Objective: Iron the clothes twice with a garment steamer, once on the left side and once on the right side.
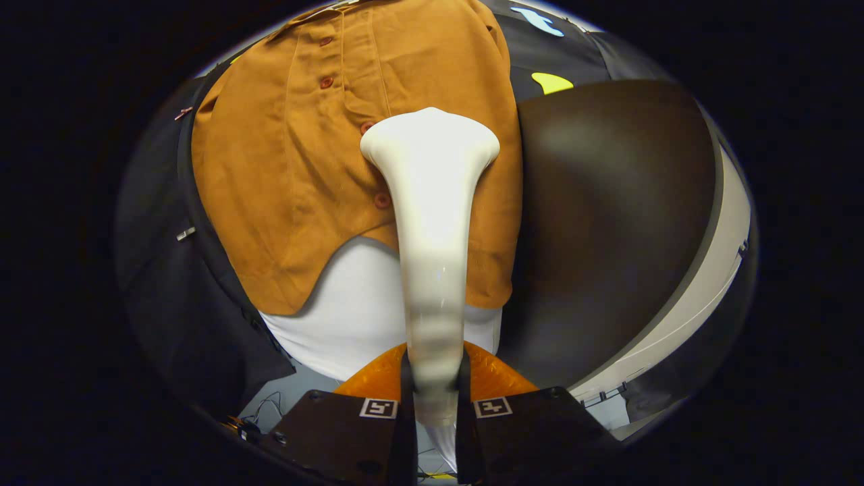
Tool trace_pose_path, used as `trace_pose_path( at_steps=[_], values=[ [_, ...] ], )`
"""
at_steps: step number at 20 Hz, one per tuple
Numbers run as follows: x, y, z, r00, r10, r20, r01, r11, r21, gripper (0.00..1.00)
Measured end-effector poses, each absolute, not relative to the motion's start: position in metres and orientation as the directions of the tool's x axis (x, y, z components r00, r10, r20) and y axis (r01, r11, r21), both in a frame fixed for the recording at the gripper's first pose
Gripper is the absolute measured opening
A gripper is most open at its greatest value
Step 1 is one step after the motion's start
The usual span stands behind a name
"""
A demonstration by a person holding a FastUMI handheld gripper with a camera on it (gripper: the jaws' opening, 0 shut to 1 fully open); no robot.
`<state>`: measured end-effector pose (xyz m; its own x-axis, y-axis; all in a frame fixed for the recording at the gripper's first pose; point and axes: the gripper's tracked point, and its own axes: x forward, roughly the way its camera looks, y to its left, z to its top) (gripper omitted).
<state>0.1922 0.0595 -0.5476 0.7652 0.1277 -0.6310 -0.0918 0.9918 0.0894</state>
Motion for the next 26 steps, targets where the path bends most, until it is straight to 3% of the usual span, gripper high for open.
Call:
trace_pose_path(
  at_steps=[12, 21, 26],
  values=[
    [0.128, 0.049, -0.517, 0.772, 0.139, -0.621, -0.127, 0.990, 0.064, 0.26],
    [0.109, 0.081, -0.385, 0.855, 0.187, -0.485, -0.160, 0.982, 0.096, 0.26],
    [0.132, 0.122, -0.298, 0.904, 0.219, -0.368, -0.198, 0.976, 0.093, 0.26]
  ],
)
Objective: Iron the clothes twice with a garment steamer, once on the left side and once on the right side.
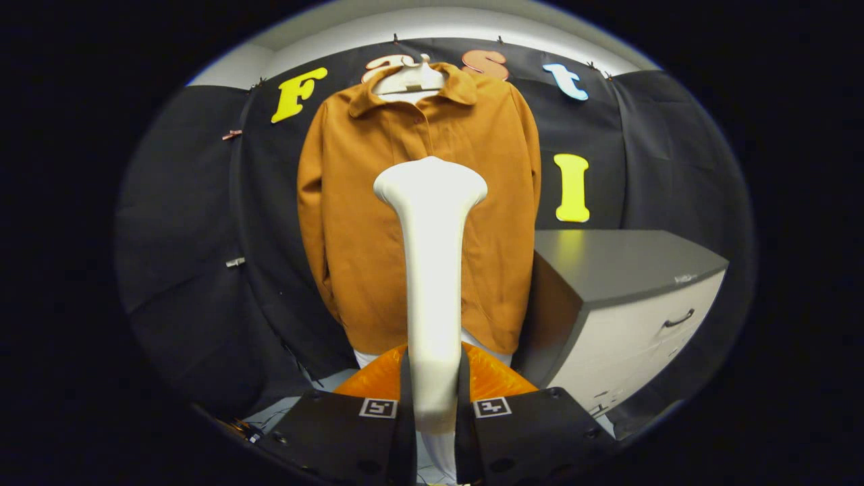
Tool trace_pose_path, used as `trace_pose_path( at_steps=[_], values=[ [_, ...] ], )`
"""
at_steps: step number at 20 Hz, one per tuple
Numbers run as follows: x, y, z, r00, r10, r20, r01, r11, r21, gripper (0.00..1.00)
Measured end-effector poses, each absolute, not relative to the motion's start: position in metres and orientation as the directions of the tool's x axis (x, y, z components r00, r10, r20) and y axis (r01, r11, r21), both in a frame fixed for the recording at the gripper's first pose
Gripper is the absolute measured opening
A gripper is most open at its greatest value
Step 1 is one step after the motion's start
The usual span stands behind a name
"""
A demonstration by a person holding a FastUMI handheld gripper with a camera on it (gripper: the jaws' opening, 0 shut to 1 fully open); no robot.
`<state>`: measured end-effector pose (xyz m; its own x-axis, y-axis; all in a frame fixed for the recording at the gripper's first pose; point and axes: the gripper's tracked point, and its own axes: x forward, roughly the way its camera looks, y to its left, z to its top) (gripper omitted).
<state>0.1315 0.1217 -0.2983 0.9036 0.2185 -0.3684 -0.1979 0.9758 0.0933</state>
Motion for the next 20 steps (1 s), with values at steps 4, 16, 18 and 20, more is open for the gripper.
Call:
trace_pose_path(
  at_steps=[4, 16, 18, 20],
  values=[
    [0.157, 0.154, -0.252, 0.930, 0.228, -0.289, -0.221, 0.974, 0.056, 0.26],
    [0.235, 0.224, -0.252, 0.957, 0.163, -0.240, -0.178, 0.983, -0.042, 0.26],
    [0.246, 0.231, -0.259, 0.957, 0.159, -0.244, -0.175, 0.983, -0.049, 0.26],
    [0.254, 0.233, -0.265, 0.960, 0.144, -0.240, -0.163, 0.985, -0.060, 0.26]
  ],
)
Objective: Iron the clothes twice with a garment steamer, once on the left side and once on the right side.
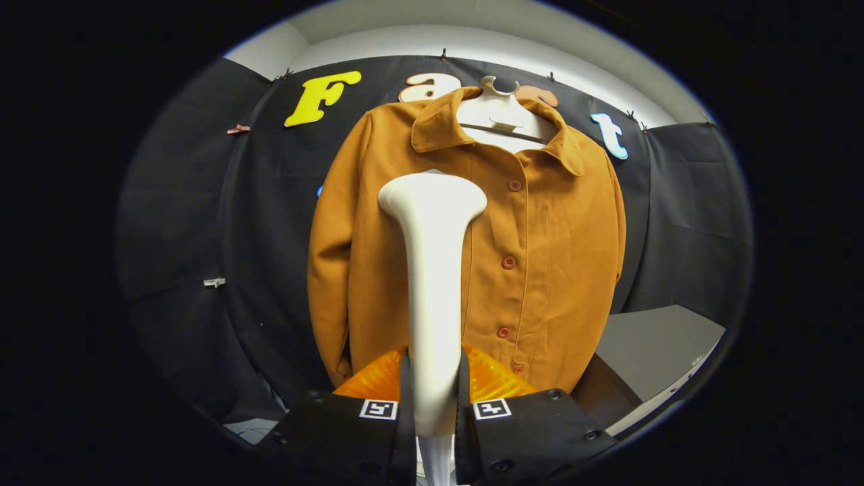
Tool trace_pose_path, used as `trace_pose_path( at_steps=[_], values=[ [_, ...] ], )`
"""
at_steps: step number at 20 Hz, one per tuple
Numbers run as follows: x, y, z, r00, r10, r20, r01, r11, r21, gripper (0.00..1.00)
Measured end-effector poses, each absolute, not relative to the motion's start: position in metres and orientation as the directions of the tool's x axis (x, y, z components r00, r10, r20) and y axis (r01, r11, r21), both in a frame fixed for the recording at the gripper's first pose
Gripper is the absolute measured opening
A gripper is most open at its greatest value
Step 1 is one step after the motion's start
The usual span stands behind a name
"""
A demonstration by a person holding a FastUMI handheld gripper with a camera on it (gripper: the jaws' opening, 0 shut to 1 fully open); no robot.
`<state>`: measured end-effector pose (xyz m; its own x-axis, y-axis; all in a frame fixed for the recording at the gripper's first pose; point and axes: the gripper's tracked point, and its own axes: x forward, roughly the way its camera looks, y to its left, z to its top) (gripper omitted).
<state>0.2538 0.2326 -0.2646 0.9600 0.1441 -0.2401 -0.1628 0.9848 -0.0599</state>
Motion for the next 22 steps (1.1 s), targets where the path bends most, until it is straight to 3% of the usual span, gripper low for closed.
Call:
trace_pose_path(
  at_steps=[8, 22],
  values=[
    [0.250, 0.235, -0.311, 0.955, 0.132, -0.267, -0.161, 0.983, -0.092, 0.26],
    [0.203, 0.226, -0.443, 0.892, 0.119, -0.436, -0.186, 0.976, -0.114, 0.26]
  ],
)
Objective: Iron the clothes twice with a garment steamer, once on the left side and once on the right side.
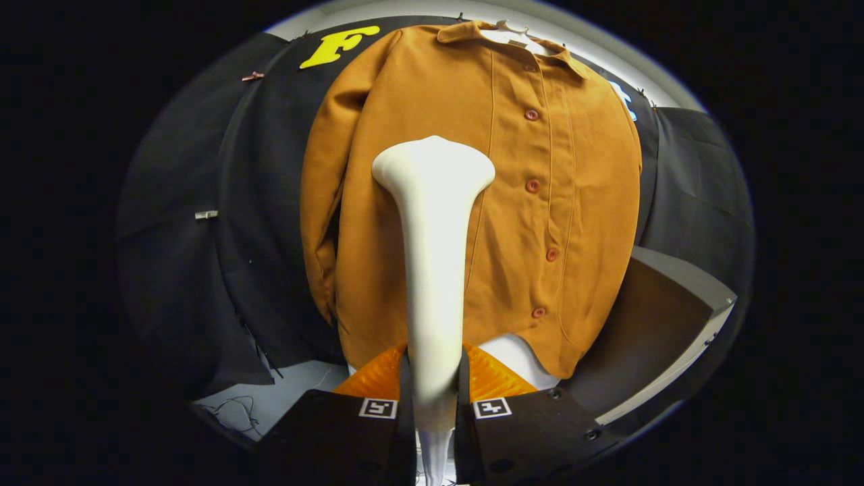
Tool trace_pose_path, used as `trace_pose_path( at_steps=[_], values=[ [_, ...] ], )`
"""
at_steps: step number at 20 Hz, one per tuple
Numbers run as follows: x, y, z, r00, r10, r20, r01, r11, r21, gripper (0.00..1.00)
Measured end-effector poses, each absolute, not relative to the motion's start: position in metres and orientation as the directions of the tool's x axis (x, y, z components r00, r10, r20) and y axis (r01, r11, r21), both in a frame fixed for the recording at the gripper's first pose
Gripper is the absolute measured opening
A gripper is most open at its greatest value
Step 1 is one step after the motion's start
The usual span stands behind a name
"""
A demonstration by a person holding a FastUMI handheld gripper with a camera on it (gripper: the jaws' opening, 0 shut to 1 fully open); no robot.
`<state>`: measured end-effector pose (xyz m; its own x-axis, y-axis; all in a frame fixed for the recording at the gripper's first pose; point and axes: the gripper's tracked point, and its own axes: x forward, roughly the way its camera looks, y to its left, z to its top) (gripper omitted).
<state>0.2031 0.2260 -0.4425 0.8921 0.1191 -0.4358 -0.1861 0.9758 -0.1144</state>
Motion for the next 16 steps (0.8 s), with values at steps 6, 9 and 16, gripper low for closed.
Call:
trace_pose_path(
  at_steps=[6, 9, 16],
  values=[
    [0.178, 0.222, -0.504, 0.857, 0.111, -0.504, -0.202, 0.971, -0.130, 0.26],
    [0.167, 0.218, -0.527, 0.844, 0.106, -0.526, -0.207, 0.969, -0.138, 0.26],
    [0.143, 0.204, -0.563, 0.807, 0.095, -0.582, -0.216, 0.966, -0.142, 0.26]
  ],
)
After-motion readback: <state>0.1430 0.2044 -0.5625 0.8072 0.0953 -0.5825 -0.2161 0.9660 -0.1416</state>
